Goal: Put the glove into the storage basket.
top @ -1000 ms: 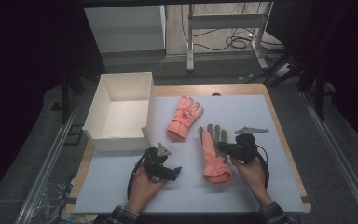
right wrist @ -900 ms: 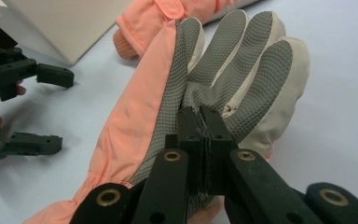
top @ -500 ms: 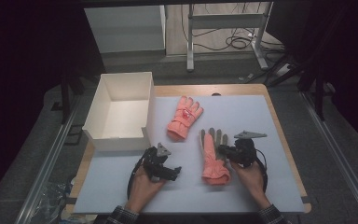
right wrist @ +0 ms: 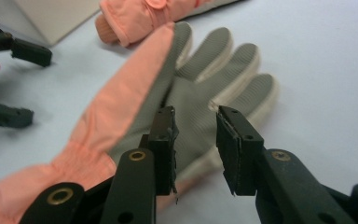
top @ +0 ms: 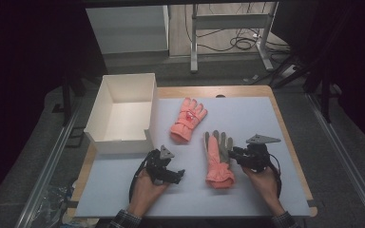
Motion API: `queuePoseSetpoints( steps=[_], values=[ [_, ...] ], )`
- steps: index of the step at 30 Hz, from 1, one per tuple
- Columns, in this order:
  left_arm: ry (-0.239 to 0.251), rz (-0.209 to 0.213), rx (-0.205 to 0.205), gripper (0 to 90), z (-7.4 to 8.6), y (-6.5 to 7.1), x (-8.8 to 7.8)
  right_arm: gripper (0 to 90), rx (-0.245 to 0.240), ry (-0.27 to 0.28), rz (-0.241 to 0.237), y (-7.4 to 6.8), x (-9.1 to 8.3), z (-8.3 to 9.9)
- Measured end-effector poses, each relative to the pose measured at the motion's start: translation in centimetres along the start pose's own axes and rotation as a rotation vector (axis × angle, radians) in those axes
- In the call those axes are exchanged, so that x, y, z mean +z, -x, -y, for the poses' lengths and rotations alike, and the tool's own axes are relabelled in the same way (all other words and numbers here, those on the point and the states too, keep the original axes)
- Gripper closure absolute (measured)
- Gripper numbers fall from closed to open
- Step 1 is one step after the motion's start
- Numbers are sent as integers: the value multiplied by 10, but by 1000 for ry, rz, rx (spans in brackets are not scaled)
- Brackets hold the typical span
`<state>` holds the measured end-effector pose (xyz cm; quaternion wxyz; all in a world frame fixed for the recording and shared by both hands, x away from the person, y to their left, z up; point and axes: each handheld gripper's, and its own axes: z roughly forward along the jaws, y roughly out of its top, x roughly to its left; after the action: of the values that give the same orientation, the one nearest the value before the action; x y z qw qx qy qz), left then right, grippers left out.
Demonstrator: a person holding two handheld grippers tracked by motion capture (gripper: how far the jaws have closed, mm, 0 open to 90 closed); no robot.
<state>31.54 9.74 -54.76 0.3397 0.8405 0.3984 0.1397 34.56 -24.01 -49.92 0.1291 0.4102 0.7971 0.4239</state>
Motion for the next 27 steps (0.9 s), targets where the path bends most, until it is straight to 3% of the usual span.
queuePoseSetpoints(
  steps=[7, 11, 17, 23, 24, 27],
  values=[
    [1, 0, 0, 15, 0, 0, 0, 633, -3, -7, 11, 7, -11, 9],
    [3, 0, 0, 15, 0, 0, 0, 622, -6, 3, 11, 11, -13, 5],
    [5, 0, 0, 15, 0, 0, 0, 560, -38, 10, -1, 10, -8, -19],
    [6, 0, -1, 15, 1, 0, 0, 472, -67, -16, -23, 5, 12, -48],
    [6, -2, 2, 15, 1, 0, 0, 421, -84, -4, -16, 2, 18, -57],
    [6, -1, 2, 15, 1, 0, 0, 385, -115, -8, -1, -3, 24, -65]
  ],
)
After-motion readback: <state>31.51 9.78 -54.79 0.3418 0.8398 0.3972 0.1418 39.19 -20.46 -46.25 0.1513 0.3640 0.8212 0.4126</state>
